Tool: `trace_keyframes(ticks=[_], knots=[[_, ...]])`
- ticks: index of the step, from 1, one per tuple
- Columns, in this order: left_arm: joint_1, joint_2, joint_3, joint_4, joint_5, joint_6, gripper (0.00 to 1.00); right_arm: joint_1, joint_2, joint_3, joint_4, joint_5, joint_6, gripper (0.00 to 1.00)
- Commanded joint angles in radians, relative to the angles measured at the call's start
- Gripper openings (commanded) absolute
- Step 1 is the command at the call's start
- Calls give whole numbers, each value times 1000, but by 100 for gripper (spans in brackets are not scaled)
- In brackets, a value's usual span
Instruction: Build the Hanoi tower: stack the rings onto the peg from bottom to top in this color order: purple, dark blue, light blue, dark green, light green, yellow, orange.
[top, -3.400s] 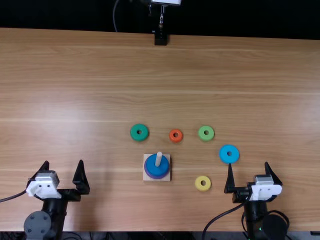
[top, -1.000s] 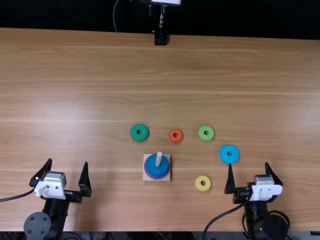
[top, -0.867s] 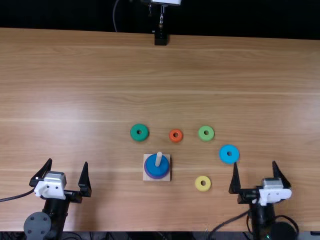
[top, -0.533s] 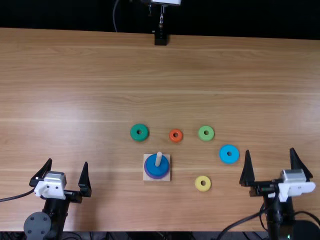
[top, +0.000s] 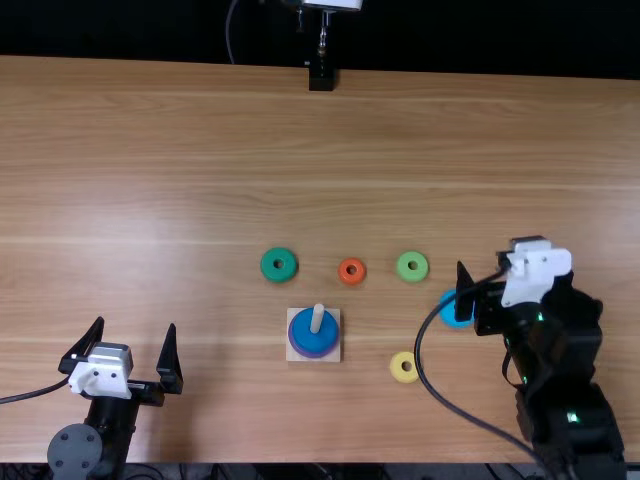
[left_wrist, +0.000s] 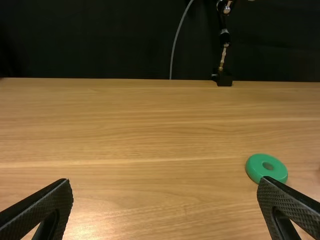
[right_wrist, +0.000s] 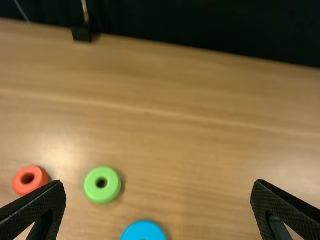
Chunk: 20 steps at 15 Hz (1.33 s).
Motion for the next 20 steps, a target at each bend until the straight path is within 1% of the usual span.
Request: trace_keyframes(ticks=[1, 3, 5, 6, 8, 9, 10, 11, 20], knots=[[0, -12, -44, -7, 18, 11, 100, 4, 76, 76, -48, -8, 6, 100], [-2, -12, -44, -5, 18, 11, 100, 4, 175, 136, -140, -3, 13, 100], [0, -12, -44, -5, 18, 11, 100, 2, 284, 179, -230, -3, 15, 100], [0, -12, -44, -7, 18, 11, 100, 1, 332, 201, -271, -7, 28, 100], [-2, -12, -44, -5, 18, 11, 100, 1, 432, 254, -359, -12, 127, 100], [-2, -12, -44, -5, 18, 11, 100, 2, 481, 265, -383, -18, 151, 100], [0, -12, -44, -5, 18, 11, 100, 2, 517, 268, -394, -31, 157, 100], [0, -12, -44, -5, 18, 11, 100, 2, 537, 268, -398, -32, 157, 100], [0, -12, -44, -5, 18, 11, 100, 1, 715, 294, -390, -32, 151, 100]])
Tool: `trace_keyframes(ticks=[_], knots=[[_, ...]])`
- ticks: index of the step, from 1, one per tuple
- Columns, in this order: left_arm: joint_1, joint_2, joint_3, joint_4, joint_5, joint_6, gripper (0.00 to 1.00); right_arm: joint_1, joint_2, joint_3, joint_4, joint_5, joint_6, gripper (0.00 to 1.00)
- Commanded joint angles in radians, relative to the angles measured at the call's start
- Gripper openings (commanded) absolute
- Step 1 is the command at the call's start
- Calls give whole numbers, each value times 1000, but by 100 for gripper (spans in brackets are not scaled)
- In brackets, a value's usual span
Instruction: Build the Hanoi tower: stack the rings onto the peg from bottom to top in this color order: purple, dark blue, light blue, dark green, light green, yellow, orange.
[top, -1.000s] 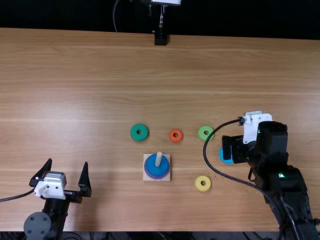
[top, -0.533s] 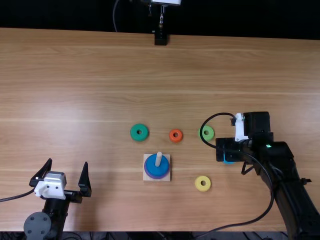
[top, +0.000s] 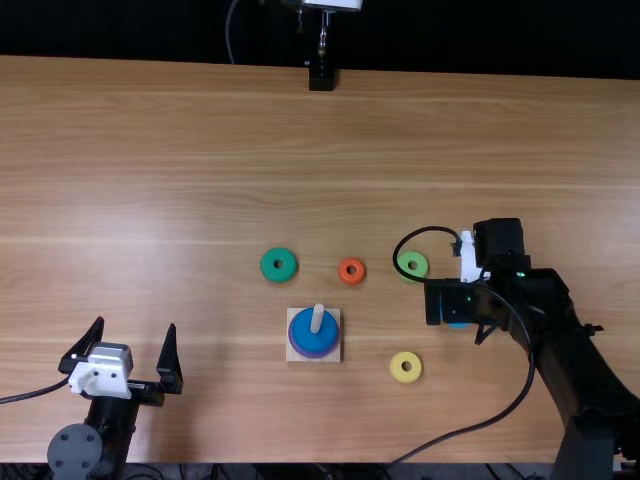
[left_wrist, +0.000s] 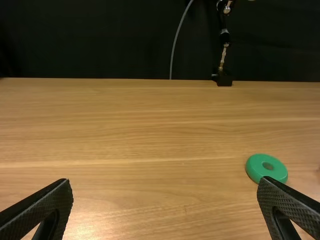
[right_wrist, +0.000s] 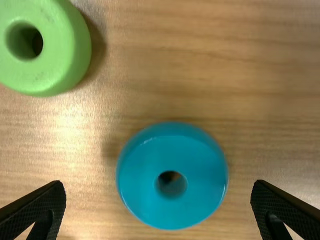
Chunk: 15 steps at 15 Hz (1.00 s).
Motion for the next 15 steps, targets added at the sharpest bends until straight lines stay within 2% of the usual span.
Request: trace_keyframes(ticks=[1, 15], knots=[[0, -12, -44, -5, 18, 11, 100, 1, 41, 41, 5, -6, 7, 100], [0, -12, -44, -5, 18, 11, 100, -18, 124, 61, 13, -6, 7, 100]])
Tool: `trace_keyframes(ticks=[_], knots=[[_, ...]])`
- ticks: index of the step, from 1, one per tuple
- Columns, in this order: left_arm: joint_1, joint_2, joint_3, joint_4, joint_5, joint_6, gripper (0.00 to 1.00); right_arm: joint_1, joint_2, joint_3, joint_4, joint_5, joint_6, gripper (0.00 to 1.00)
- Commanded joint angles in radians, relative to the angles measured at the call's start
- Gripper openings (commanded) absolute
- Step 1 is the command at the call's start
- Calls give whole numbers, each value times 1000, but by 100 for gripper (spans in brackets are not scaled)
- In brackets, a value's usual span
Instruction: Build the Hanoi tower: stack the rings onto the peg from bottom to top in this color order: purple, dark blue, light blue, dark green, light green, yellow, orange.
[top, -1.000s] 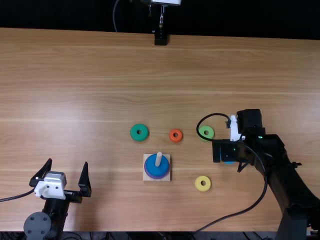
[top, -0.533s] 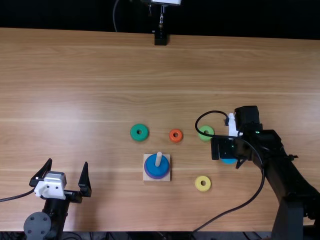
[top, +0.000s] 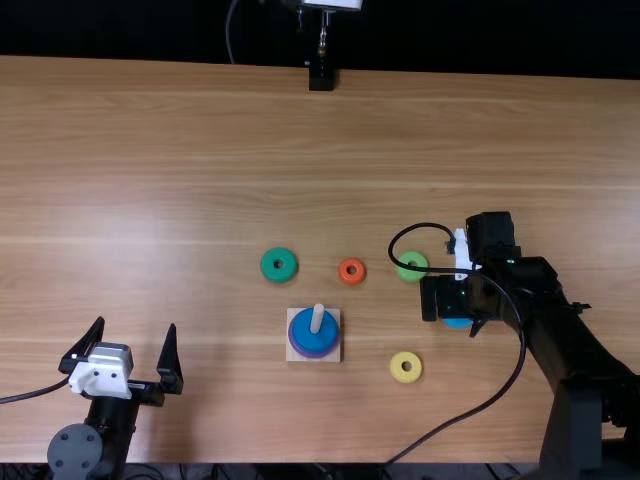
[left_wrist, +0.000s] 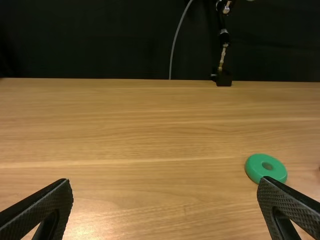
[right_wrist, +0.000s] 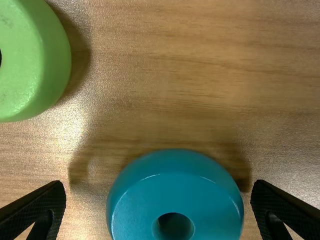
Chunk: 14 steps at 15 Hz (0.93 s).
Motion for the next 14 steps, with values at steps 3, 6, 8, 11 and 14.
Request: trace_keyframes(ticks=[3, 6, 8, 11, 14], knots=[[0, -12, -43, -5, 16, 11, 100, -18, 42, 29, 0, -4, 6, 100], [-2, -12, -43, -5, 16, 11, 100, -20, 42, 30, 0, -4, 6, 100], [0, -12, -43, -5, 16, 11, 100, -49, 42, 29, 0, -30, 14, 24], [0, -12, -43, -5, 16, 11, 100, -69, 42, 29, -2, -96, 8, 0], [0, -12, -43, -5, 16, 11, 100, -69, 41, 55, -16, -96, 14, 0]])
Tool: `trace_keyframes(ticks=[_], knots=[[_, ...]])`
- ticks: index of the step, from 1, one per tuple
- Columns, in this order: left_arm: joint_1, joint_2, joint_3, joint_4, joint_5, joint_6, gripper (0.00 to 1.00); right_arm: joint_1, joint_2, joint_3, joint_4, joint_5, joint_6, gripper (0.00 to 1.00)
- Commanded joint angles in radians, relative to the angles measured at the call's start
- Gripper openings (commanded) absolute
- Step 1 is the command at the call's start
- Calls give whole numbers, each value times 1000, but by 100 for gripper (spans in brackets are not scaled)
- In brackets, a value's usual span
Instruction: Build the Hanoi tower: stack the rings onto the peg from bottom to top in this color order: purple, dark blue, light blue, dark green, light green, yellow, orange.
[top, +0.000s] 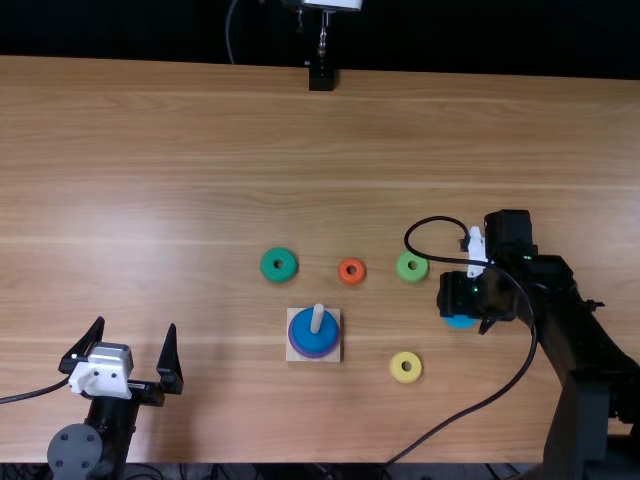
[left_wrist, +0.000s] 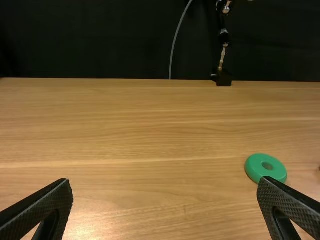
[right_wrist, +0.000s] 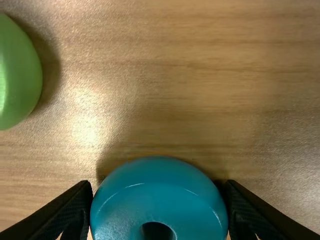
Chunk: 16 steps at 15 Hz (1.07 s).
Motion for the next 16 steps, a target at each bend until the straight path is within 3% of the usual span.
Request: trace_keyframes(ticks=[1, 3, 7, 8, 11, 12, 16], knots=[[0, -12, -44, -6, 16, 11, 100, -3, 22, 48, -4, -27, 8, 0], [-2, -12, -44, -6, 16, 11, 100, 0, 21, 80, -30, -27, -3, 0], [0, -12, -44, -6, 16, 11, 100, 9, 14, 241, -264, -27, -16, 0], [0, -12, -44, -6, 16, 11, 100, 15, 14, 283, -310, -24, -38, 0], [0, -12, -44, -6, 16, 11, 100, 97, 11, 388, -414, -24, -181, 0], [0, -12, -44, -6, 16, 11, 100, 107, 8, 418, -437, -27, -202, 0], [0, -12, -44, -7, 16, 11, 100, 238, -4, 572, -611, -27, -205, 0]])
